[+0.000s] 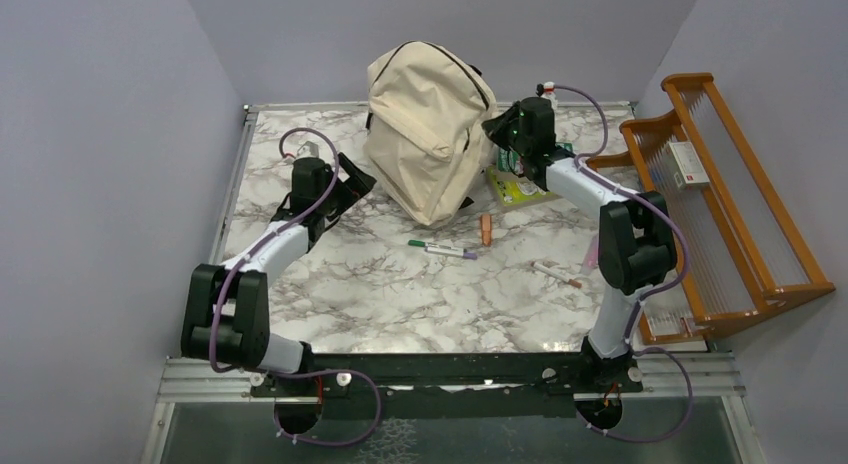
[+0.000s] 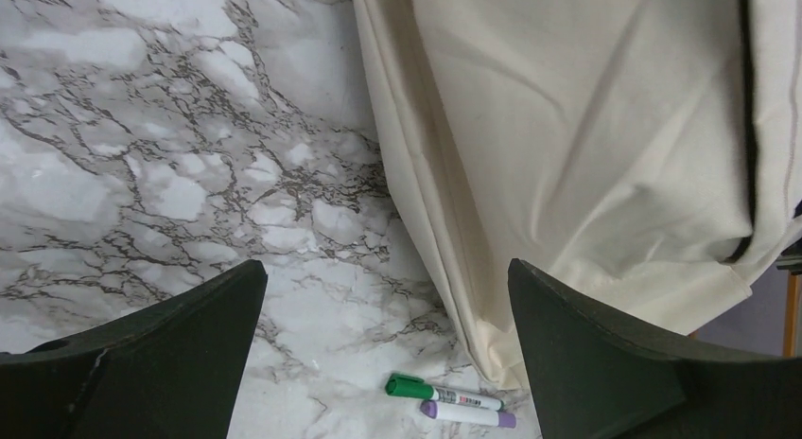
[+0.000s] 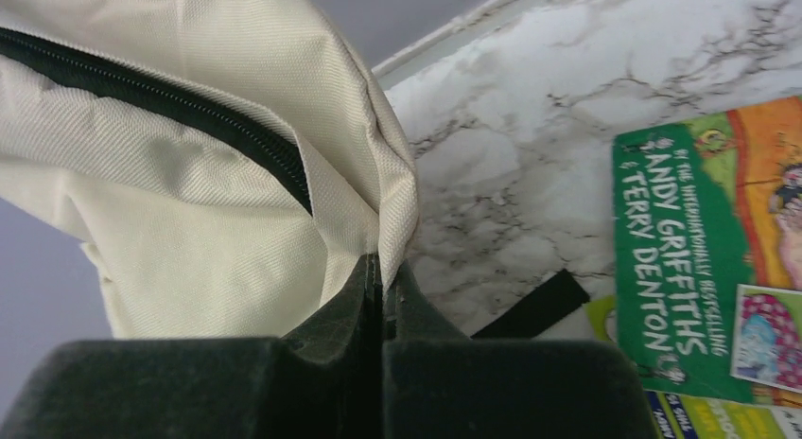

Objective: Pack the student bag
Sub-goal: Adjust the student bag at the center of the board.

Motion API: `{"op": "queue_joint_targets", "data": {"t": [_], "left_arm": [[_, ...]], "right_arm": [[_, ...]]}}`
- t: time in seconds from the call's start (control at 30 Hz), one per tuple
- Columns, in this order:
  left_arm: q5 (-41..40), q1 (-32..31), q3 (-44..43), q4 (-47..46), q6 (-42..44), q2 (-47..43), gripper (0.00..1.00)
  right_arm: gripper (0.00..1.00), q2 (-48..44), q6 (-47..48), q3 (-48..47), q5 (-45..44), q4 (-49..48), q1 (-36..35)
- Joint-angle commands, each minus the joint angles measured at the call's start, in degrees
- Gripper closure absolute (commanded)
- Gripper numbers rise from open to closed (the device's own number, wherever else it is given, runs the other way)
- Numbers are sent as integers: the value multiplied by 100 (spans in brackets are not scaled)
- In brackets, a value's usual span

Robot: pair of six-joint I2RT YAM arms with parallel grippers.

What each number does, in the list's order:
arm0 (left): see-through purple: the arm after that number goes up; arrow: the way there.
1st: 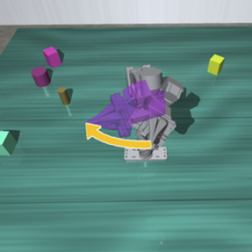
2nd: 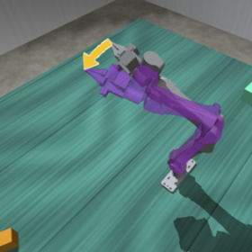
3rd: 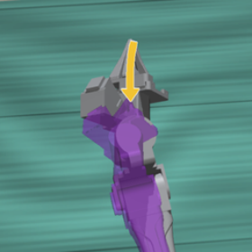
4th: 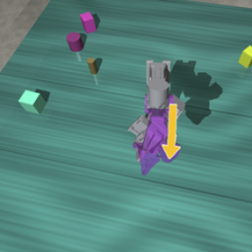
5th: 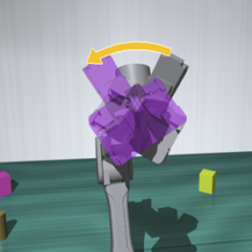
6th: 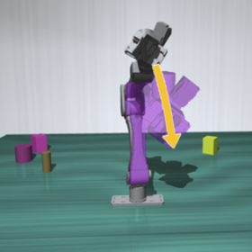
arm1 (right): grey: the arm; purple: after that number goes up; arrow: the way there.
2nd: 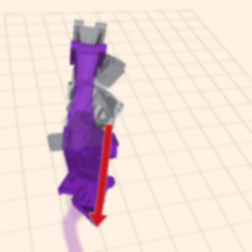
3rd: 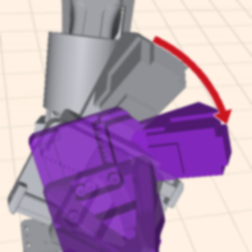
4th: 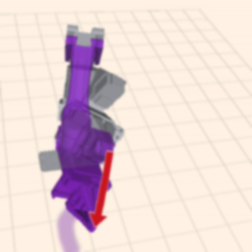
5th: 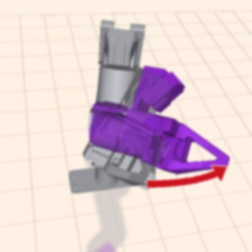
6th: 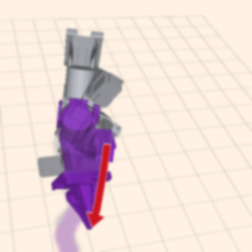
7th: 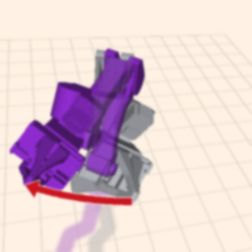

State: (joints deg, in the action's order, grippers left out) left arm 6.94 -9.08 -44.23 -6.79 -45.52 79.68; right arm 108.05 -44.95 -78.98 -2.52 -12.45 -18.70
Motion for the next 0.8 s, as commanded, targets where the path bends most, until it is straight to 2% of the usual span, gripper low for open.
{"op": "queue_joint_targets", "data": {"t": [0.0,0.37,0.43,0.5,0.67,0.77], "left_arm": [[271,-160,-278,-731,-188,601,1],[212,-519,-1405,-1101,-382,2272,3],[240,-533,-1655,-1105,-374,2548,11],[346,-533,-1796,-1100,-370,2747,23],[332,-533,-1581,-1105,-402,2721,44],[281,-533,-1340,-1106,-363,2589,50]], "right_arm": [[99,-237,119,283,-320,320,92],[99,-441,391,569,179,-5,138],[99,-458,415,591,212,-18,138],[99,-489,416,625,332,-28,138],[99,-587,475,720,585,-120,138],[99,-630,497,764,648,-149,138]]}}
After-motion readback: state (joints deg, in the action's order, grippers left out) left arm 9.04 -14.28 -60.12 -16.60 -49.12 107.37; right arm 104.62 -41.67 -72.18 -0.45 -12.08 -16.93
